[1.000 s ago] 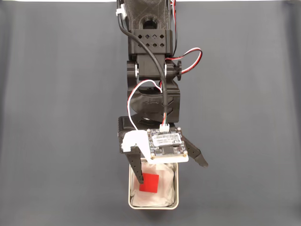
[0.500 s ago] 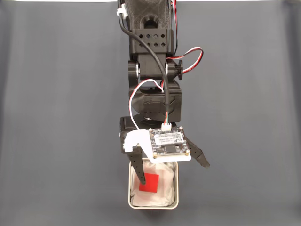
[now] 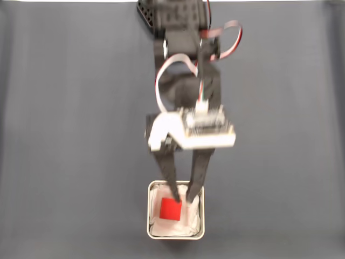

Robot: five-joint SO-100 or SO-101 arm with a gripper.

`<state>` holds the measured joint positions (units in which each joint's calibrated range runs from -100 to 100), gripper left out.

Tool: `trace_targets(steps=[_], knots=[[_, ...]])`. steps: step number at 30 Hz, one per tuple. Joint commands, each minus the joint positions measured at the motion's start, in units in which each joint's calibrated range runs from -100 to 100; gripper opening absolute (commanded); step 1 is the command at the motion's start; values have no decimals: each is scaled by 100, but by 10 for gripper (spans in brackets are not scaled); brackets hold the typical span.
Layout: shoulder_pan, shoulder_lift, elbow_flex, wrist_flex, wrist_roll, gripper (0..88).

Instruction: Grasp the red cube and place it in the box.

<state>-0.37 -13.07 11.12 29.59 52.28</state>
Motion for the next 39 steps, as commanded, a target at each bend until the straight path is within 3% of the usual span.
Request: trace_targets(steps=[1, 20, 39], knots=[[-148, -1518, 640, 32, -83, 0], [-69, -7220, 6762, 1024, -20, 0], [236, -8667, 8861, 4032, -371, 0]])
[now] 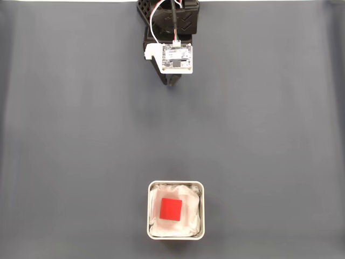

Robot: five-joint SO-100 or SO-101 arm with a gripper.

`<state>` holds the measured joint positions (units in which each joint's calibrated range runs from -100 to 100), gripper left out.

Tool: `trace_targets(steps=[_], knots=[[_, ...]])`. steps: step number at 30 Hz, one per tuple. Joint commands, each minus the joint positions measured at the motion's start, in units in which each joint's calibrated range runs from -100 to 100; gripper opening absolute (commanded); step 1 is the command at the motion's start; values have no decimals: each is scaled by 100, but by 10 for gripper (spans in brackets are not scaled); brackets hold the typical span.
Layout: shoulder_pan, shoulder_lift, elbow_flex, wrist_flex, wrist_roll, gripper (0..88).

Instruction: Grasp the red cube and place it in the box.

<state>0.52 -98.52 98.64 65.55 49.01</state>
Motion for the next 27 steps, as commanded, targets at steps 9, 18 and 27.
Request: trace_targets(steps=[9, 18, 27], knots=[[119, -139, 117, 1002, -142, 0], [83, -139, 117, 1018, -59, 2], [83, -139, 117, 1018, -54, 2]])
